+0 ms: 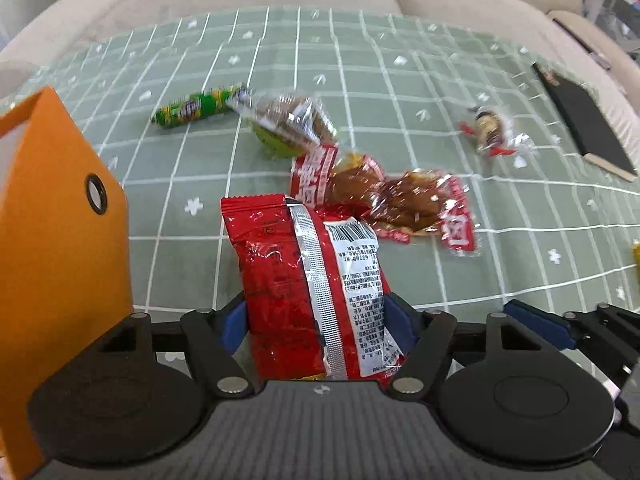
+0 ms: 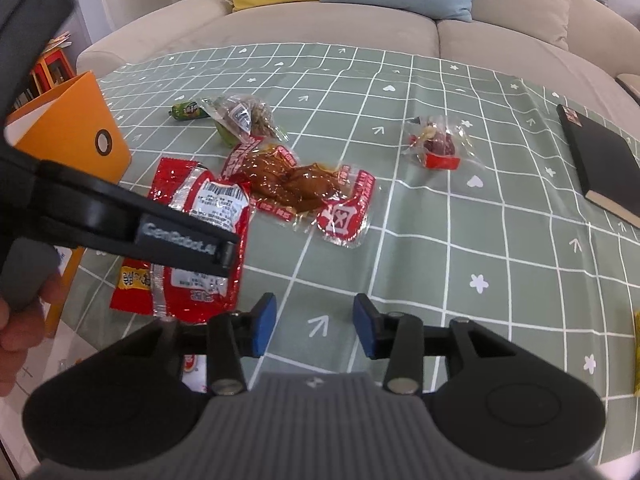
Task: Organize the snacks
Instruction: 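Grasp the red chip bag with left tool while right tool grasps the white spicy-strip packet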
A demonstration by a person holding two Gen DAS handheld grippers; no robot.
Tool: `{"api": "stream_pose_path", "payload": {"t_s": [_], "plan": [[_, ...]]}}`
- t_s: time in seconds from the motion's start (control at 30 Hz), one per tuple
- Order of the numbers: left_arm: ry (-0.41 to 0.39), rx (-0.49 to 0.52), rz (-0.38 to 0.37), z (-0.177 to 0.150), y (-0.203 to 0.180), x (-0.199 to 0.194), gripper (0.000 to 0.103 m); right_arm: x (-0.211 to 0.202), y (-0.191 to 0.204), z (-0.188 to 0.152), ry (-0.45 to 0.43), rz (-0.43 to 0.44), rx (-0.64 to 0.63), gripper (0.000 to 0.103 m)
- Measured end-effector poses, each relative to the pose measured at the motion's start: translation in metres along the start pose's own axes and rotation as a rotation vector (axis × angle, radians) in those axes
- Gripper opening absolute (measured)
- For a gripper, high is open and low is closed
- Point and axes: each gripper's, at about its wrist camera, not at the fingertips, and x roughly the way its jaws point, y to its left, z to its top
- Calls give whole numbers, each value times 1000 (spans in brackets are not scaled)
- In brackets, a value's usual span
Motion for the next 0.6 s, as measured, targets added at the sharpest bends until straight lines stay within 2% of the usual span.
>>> {"api": "stream_pose_path", "payload": {"t_s": [0.1, 0.3, 0.4, 0.47, 0.6], "plan": [[-57, 40, -6, -4, -3, -20, 80, -6, 0, 0, 4, -17, 21, 45], [-148, 103, -6, -15, 2, -62, 80, -28, 6, -3, -2, -66, 118, 65], [-182, 90, -36, -23, 15, -82, 80, -40, 12, -11, 11, -72, 214, 69], [-205, 67, -64, -29, 24, -95, 80, -46, 19, -18, 44, -77, 291, 77], [-239, 27, -92, -37, 42, -114, 80, -58, 35, -33, 83, -89, 410, 77]]}}
